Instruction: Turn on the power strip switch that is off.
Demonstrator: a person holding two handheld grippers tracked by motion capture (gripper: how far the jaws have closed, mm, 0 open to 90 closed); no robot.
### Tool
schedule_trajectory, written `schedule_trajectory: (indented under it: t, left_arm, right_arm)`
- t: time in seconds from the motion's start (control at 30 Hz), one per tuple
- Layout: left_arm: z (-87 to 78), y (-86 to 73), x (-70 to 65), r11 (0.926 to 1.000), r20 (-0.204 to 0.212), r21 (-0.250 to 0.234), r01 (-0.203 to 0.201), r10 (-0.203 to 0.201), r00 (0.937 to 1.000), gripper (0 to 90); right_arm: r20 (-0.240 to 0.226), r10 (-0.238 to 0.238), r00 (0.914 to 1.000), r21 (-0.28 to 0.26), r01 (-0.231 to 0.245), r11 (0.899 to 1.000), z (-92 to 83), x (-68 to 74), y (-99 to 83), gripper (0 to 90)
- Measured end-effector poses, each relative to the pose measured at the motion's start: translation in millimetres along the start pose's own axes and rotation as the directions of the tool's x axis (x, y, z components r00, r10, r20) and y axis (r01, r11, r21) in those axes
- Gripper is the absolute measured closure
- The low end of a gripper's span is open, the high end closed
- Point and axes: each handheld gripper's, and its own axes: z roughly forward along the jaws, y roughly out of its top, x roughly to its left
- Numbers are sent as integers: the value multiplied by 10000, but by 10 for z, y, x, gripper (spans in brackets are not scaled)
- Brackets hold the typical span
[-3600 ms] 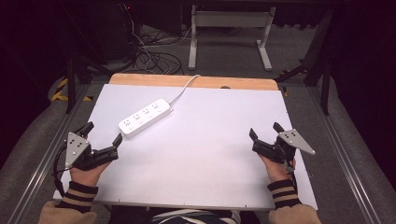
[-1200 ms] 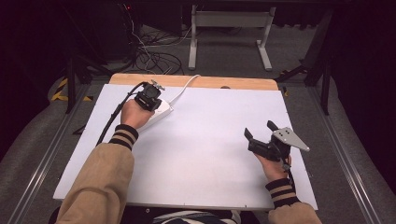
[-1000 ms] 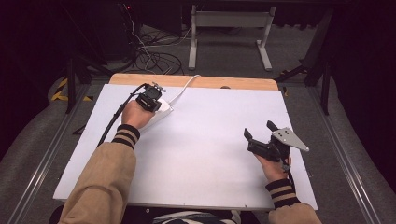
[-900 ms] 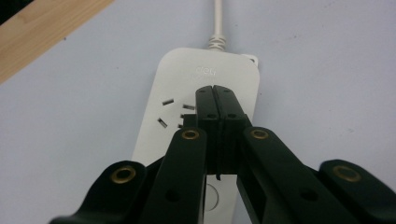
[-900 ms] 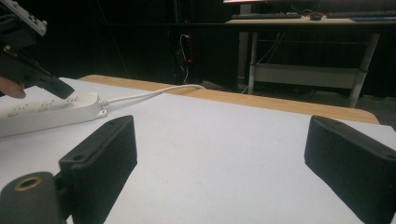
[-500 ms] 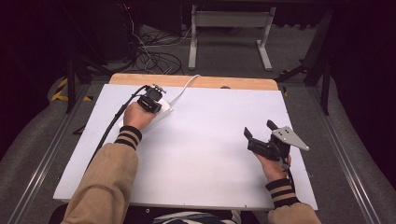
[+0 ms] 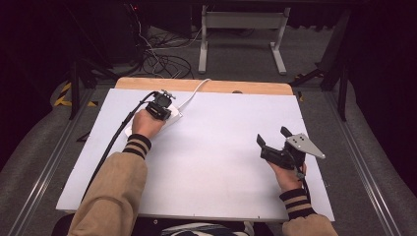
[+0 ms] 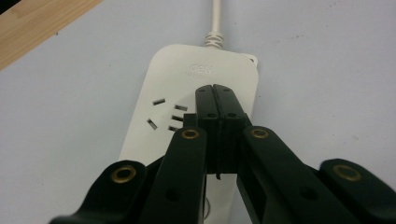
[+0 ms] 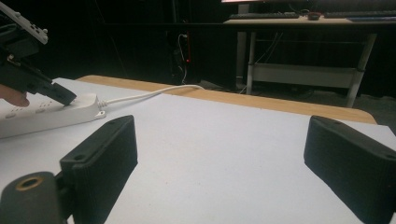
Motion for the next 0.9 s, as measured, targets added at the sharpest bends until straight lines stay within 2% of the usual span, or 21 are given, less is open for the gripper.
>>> schedule_trajectory:
  t: [0.03, 0.1, 0.17, 0.2, 0.43, 0.53, 0.67, 0.77, 0.9]
  left_arm:
    - [-2, -9, 0, 9998, 41, 16, 185, -185, 9998, 900]
    - [3, -21, 7, 9997, 48, -124, 214, -213, 9998, 900]
    - [4, -32, -9, 9998, -68, -146, -104, 103, 9999, 900]
    - [5, -38, -12, 9998, -76, -168, -127, 126, 9999, 900]
    - [5, -47, -7, 9999, 2, -130, 68, -68, 10000, 900]
    - [6, -51, 8, 9995, 81, -122, 292, -291, 9995, 900]
    - [8, -33, 9, 9997, 89, 5, 237, -237, 9997, 900]
    - [12, -37, 38, 9990, 290, -14, 455, -455, 9985, 900]
    - [17, -32, 30, 9993, 255, 42, 376, -377, 9990, 900]
  right_arm:
    - [21, 15, 10000, -12, -15, 10000, -2, -2, 3, 104]
    - [80, 64, 9999, -21, -64, 10000, -1, -8, 5, 104]
    - [89, 62, 9999, -20, -62, 10000, -4, -11, 5, 104]
    - [98, 51, 9999, -21, -51, 10000, -7, -10, 6, 104]
    - [121, 19, 9999, -59, -18, 10000, -19, -9, 14, 106]
    - [132, -5, 9999, -71, 6, 10000, -19, -9, 15, 107]
    - [142, 8, 9999, -78, -7, 10000, -24, -5, 19, 107]
    - [157, -1, 9999, -84, 2, 10000, -22, -2, 20, 107]
    - [146, -19, 9999, -73, 20, 10000, -25, 4, 24, 108]
